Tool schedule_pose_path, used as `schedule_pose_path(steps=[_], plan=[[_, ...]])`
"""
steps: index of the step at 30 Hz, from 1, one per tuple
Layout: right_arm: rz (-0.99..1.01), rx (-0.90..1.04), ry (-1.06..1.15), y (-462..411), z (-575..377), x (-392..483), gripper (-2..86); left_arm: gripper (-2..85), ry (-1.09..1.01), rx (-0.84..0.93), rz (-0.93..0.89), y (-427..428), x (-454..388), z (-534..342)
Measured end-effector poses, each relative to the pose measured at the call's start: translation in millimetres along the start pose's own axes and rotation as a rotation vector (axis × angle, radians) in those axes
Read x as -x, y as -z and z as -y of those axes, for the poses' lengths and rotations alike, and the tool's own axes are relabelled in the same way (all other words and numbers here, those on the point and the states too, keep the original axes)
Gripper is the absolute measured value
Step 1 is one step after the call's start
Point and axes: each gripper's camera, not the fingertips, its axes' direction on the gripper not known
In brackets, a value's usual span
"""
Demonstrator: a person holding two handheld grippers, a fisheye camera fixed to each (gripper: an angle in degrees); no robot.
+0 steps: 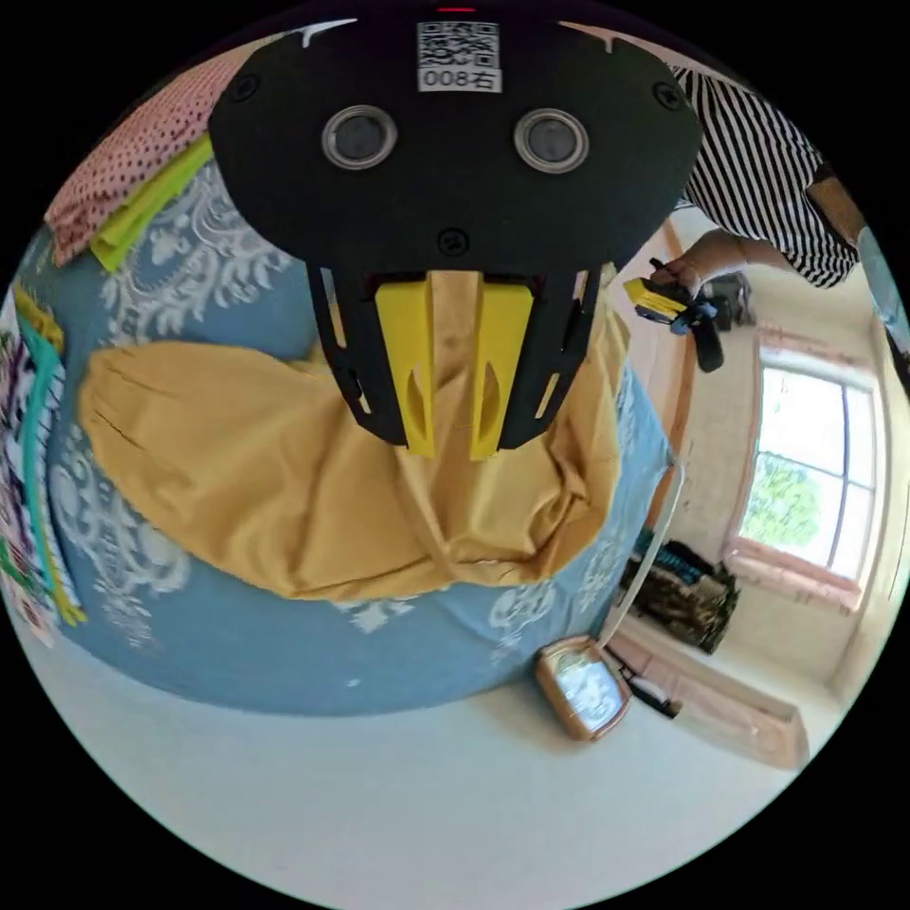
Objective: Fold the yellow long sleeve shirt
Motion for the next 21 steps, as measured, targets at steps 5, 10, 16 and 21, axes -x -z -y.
schedule_pose_path(steps=[5,10,16,21], plan=[[0.162,0.107,0.054,-119,83,48,7.5,0.3,0.002,-0.003,0.012,-4,3,1],[0.155,0.104,0.038,-199,158,70,9.6,0.3,-0.015,-0.001,0.113,0,3,-5],[0.135,0.162,-0.032,-273,207,62,7.4,0.5,0.047,-0.024,0.111,3,19,-8],[0.052,0.188,0.000,-297,229,55,1.7,1.2,0.049,-0.183,0.137,33,28,13]])
